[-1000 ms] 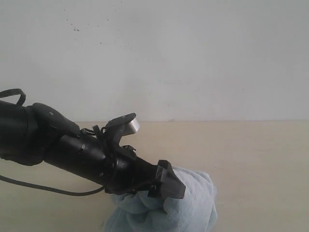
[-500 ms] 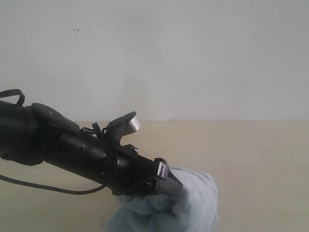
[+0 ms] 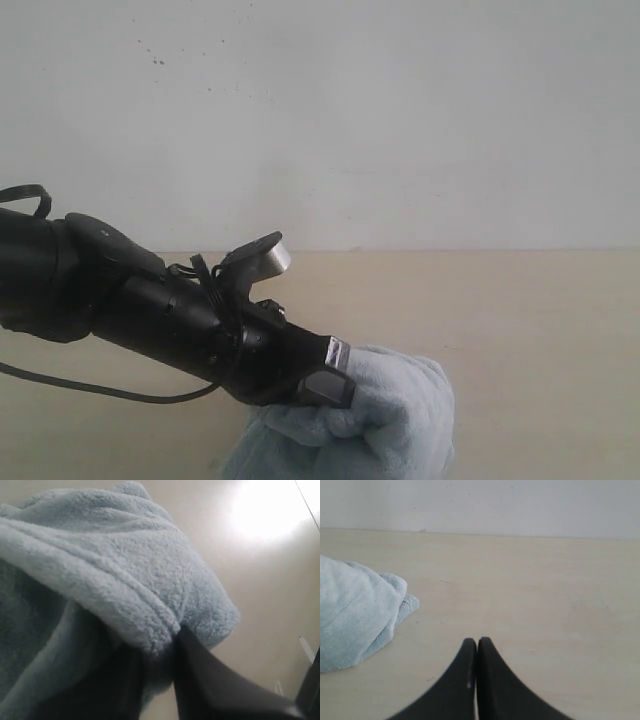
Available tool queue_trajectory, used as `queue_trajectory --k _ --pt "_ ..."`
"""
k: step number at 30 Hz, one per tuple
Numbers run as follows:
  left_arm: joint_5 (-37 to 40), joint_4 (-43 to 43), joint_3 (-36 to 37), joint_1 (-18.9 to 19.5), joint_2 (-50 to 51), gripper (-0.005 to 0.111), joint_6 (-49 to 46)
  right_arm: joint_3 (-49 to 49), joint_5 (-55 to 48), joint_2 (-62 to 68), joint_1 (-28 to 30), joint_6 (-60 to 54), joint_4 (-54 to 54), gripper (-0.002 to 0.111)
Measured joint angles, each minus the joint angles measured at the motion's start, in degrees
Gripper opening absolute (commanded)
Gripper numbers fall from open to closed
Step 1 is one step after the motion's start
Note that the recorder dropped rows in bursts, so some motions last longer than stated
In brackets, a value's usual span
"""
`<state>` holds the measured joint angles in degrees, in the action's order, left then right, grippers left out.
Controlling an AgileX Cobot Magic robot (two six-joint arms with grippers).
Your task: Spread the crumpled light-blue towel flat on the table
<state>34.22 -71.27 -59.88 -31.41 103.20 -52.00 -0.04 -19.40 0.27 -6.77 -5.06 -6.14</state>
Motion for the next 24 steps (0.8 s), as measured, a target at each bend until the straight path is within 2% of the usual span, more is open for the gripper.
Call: queue_trajectory --k 3,10,12,17,20,24 --pt "0.51 0.00 0.00 0.00 0.00 0.004 0.00 0.00 0.00 0.00 0.00 0.00 0.00 0.000" --pt "5.50 -0.70 -1.55 2.68 -3.14 0.004 -2.82 0.00 0.00 0.00 0.00 0.00 0.00 0.000" --pt "7.39 -2.77 -2.13 3.42 -5.87 0.004 -7.88 0.00 0.00 0.00 0.00 0.00 0.00 0.000" --pt "16.24 -5.19 -2.97 3.51 -14.78 0.004 -28.40 0.00 0.00 0.00 0.00 0.00 0.00 0.000" --pt "18.15 -4.36 -2.99 3.51 -18.27 0.004 -33.69 0.00 0.00 0.00 0.00 0.00 0.00 0.000" --pt "17.00 0.49 -3.09 3.51 -19.53 0.004 -34.65 0.00 0.00 0.00 0.00 0.00 0.00 0.000"
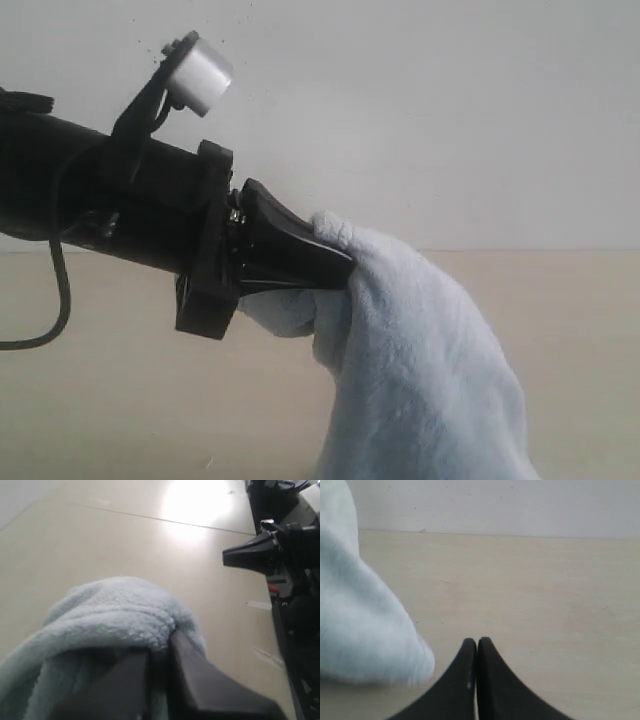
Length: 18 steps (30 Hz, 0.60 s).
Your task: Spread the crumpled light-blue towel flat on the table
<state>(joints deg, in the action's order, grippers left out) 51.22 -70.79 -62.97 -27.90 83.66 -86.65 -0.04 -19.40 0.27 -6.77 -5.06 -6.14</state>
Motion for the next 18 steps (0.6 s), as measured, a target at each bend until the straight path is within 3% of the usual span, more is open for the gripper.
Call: queue_trajectory --k 6,18 --pt "-2.74 2.32 0.00 0.00 0.00 0.004 -0.16 0.00 0.00 0.00 0.00 0.00 0.00 0.000" --pt "-10.18 12.57 0.00 0.00 0.00 0.004 12.17 0.00 0.00 0.00 0.00 0.00 0.00 0.000"
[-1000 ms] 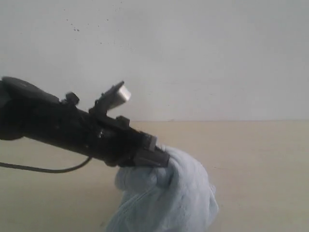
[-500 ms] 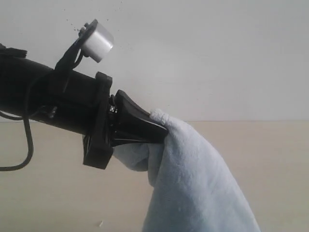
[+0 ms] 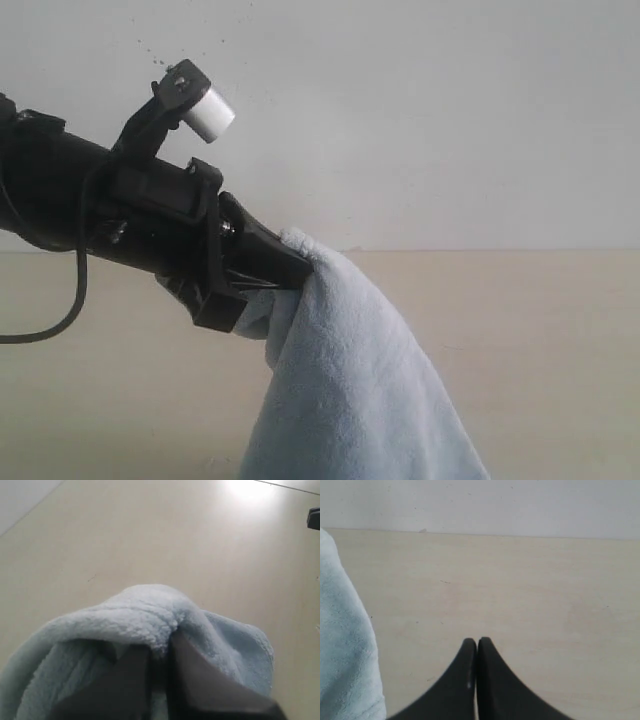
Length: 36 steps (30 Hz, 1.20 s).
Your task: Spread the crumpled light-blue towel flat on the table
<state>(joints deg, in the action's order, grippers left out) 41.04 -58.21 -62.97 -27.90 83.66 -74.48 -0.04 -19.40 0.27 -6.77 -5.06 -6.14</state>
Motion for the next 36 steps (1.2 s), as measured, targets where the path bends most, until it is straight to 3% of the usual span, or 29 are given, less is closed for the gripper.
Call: queue_trajectory --k 16,18,22,25,33,36 --pt "-4.59 -1.18 -0.24 0.00 -5.30 0.004 10.02 0.00 5.55 0.00 0.00 -1.71 5.67 0.000" --pt "-4.59 -1.18 -0.24 0.00 -7.25 0.004 10.02 0.00 10.30 0.00 0.00 1.06 2.17 0.000" --pt "-4.59 -1.06 -0.72 0.00 -10.28 0.004 10.02 0.00 24.17 0.00 0.00 20.15 -17.82 0.000" --pt "-4.59 0.57 -0.81 0.00 -11.29 0.004 10.14 0.00 31.39 0.00 0.00 30.28 -26.30 0.000" --pt "-4.47 7.66 -0.81 0.00 -11.52 0.004 10.35 0.00 44.81 -0.09 0.00 24.62 -29.68 0.000" --pt "-4.47 9.20 -0.81 0.00 -11.52 0.004 10.35 0.00 47.26 -0.09 0.00 29.21 -29.88 0.000"
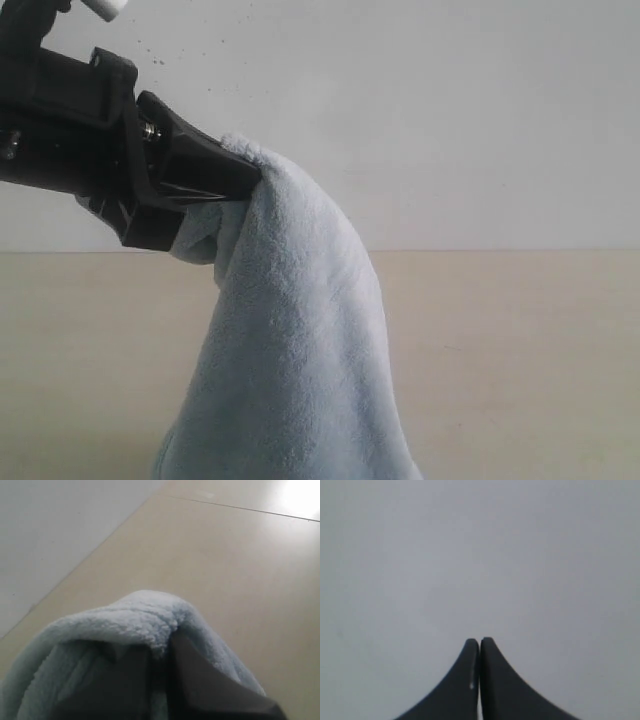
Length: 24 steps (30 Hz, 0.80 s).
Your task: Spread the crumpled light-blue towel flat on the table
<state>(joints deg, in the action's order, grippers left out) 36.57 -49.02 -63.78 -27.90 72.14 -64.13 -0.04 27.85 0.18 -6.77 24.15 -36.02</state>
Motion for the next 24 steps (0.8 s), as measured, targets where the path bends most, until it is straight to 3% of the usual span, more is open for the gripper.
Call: queue_trajectory --k 7,11,13,19,24 --pt "0.00 0.38 0.00 0.00 0.00 0.004 0.00 0.14 9.48 0.00 0.00 25.84 0.17 0.000" --pt "0.00 0.26 0.00 0.00 0.00 0.004 0.00 6.18 9.27 0.65 0.00 29.78 6.00 0.000" --pt "0.00 0.03 0.00 0.00 0.00 0.004 0.00 10.98 10.03 3.71 0.00 26.09 12.12 0.000" --pt "0.00 -0.08 0.00 0.00 0.00 0.004 0.00 25.03 11.55 21.01 0.00 0.01 34.91 0.000" --pt "0.00 -0.08 0.00 0.00 0.00 0.004 0.00 31.39 11.20 43.71 0.00 -14.80 37.70 0.000"
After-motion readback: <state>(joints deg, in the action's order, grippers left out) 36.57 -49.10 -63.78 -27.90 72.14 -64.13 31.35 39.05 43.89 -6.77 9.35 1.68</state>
